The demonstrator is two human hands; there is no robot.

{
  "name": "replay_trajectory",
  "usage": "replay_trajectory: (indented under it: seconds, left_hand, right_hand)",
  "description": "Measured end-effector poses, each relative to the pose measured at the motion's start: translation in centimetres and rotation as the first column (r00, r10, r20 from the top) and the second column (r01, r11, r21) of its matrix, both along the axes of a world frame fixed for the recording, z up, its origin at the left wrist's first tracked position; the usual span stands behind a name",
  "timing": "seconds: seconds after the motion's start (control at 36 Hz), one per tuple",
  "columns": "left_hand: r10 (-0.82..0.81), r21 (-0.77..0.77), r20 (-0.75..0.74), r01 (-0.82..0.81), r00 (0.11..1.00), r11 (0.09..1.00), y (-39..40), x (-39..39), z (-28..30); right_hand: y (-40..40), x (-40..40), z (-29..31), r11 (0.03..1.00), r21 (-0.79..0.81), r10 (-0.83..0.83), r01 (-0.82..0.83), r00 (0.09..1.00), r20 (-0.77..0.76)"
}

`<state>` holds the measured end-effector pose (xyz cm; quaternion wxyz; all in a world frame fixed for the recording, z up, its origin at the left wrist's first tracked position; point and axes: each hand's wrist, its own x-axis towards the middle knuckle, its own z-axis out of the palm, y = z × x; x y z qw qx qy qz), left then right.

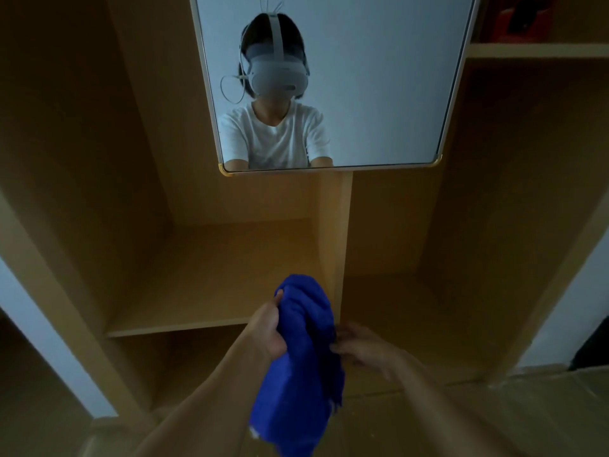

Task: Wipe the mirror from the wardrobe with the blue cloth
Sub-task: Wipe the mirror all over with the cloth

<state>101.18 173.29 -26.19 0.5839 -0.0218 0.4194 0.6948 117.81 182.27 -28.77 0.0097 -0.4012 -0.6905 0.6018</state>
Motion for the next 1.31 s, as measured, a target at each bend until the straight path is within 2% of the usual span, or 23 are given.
replay_trajectory:
  seconds: [0.06,0.14,0.25,0.28,0.36,0.42,0.47,0.56,0.61,0.67,0.72,0.78,0.83,0.94,1.0,1.06,1.11,1.17,1.22,1.25,1.28,1.31]
  left_hand:
    - [-0.037,-0.004,-0.007,0.037,0.999,0.999,0.3,0.4,0.1]
    - [-0.1,-0.046,-0.102,0.096,0.99,0.994,0.4,0.3,0.0]
    - [-0.16,-0.108,-0.162,0.144,0.974,0.984,0.1,-0.3,0.0]
    - [-0.172,-0.129,-0.18,0.15,0.968,0.98,0.0,-0.5,0.2]
    - [-0.176,-0.141,-0.22,0.147,0.959,0.979,-0.1,-1.0,0.6]
    - [-0.166,-0.146,-0.243,0.133,0.956,0.98,-0.2,-1.3,0.9]
    - [-0.166,-0.165,-0.282,0.123,0.945,0.979,-0.2,-1.7,1.3]
    - [-0.245,-0.245,-0.356,0.163,0.902,0.956,-0.5,-1.8,2.4]
    - [-0.279,-0.278,-0.423,0.169,0.862,0.945,-0.6,-1.9,2.7]
    - [-0.271,-0.315,-0.527,0.111,0.805,0.943,-0.8,-1.9,2.8]
    - [-0.27,-0.334,-0.622,0.063,0.735,0.94,-1.0,-2.2,2.9]
    - [-0.284,-0.34,-0.689,0.048,0.667,0.939,-1.0,-2.5,2.9]
    - [-0.289,-0.335,-0.713,0.052,0.639,0.941,-1.1,-2.7,2.9]
    - [-0.305,-0.29,-0.649,0.144,0.697,0.946,-1.5,-3.2,3.1]
    - [-0.36,-0.311,-0.638,0.2,0.681,0.929,-1.7,-3.6,3.4]
    - [-0.426,-0.374,-0.683,0.216,0.594,0.902,-1.9,-4.1,3.4]
    - [-0.489,-0.454,-0.75,0.19,0.445,0.87,-2.0,-4.4,3.3]
    - [-0.575,-0.564,-0.787,0.119,0.224,0.817,-2.0,-4.6,3.3]
    - [-0.705,-0.704,-0.707,-0.051,-0.051,0.709,-1.9,-4.9,3.2]
    - [-0.75,-0.735,-0.647,-0.147,-0.138,0.662,-1.8,-4.9,3.2]
    - [-0.767,-0.738,-0.623,-0.211,-0.152,0.642,-1.7,-4.7,3.1]
    - [-0.762,-0.73,-0.64,-0.229,-0.103,0.644,-1.6,-4.5,3.0]
  right_hand:
    - [-0.4,-1.0,-0.6,0.996,-0.013,-0.086,0.085,0.991,-0.103]
    - [-0.5,-1.8,-0.9,0.979,0.029,-0.193,0.203,0.962,-0.192]
    - [0.0,-2.5,-1.0,0.951,0.22,-0.195,0.218,0.973,-0.119]
    - [0.1,-2.7,-1.0,0.946,0.229,-0.203,0.231,0.969,-0.139]
    - [0.8,-3.3,-0.4,0.956,0.122,-0.24,0.267,0.951,-0.196]
    - [1.2,-3.4,-0.1,0.963,0.163,-0.199,0.216,0.973,-0.118]
    - [1.6,-3.4,0.3,0.942,0.322,-0.121,0.096,0.991,0.06]
    - [2.0,-3.0,1.3,0.865,0.483,-0.063,-0.137,0.925,0.376]
    - [2.5,-2.5,1.8,0.853,0.483,-0.043,-0.2,0.894,0.446]
    - [3.0,-1.6,2.2,0.916,0.385,-0.025,-0.117,0.938,0.345]
    - [3.1,-0.8,2.3,0.982,0.172,-0.094,0.072,0.988,0.124]
    - [3.1,-0.4,2.4,0.98,0.002,-0.2,0.201,0.979,-0.041]
    - [3.1,-0.8,2.3,0.958,-0.099,-0.281,0.269,0.951,-0.127]
    - [2.7,-2.2,3.3,0.948,0.003,-0.315,0.317,0.941,-0.121]
    - [3.1,-2.5,3.9,0.934,0.07,-0.338,0.351,0.928,-0.155]
    - [3.5,-2.6,4.4,0.917,0.142,-0.342,0.372,0.919,-0.197]
    - [3.9,-2.6,4.8,0.897,0.229,-0.334,0.378,0.919,-0.209]
    - [4.2,-2.4,5.3,0.855,0.346,-0.336,0.385,0.921,-0.195]
    - [4.3,-2.2,5.6,0.785,0.511,-0.328,0.35,0.935,-0.136]
    - [4.2,-2.1,5.7,0.74,0.595,-0.325,0.315,0.941,-0.094]
    - [4.1,-2.1,5.8,0.686,0.673,-0.327,0.275,0.944,-0.052]
    - [3.9,-2.2,5.9,0.633,0.737,-0.328,0.235,0.944,-0.018]
